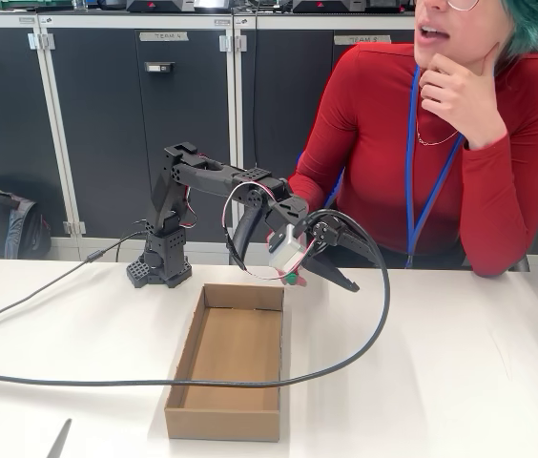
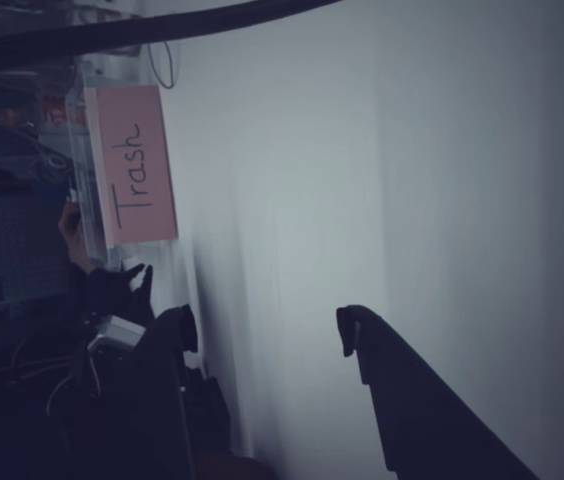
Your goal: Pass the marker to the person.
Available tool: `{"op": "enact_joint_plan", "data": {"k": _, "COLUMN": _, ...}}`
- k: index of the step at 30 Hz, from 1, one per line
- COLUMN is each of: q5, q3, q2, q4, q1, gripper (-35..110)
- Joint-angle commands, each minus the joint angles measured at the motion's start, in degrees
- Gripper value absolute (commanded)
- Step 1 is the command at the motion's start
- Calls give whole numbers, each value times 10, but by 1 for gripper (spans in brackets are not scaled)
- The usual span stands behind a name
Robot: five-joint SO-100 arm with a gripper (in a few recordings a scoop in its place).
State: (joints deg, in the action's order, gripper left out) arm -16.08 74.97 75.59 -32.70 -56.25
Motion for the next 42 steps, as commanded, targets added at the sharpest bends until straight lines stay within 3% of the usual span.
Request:
{"op": "enact_joint_plan", "data": {"k": 1, "q5": 0, "q3": -3, "q2": 53, "q4": -1, "q1": -1, "gripper": 31}}
{"op": "enact_joint_plan", "data": {"k": 42, "q5": -15, "q3": -6, "q2": 44, "q4": 15, "q1": -3, "gripper": 31}}
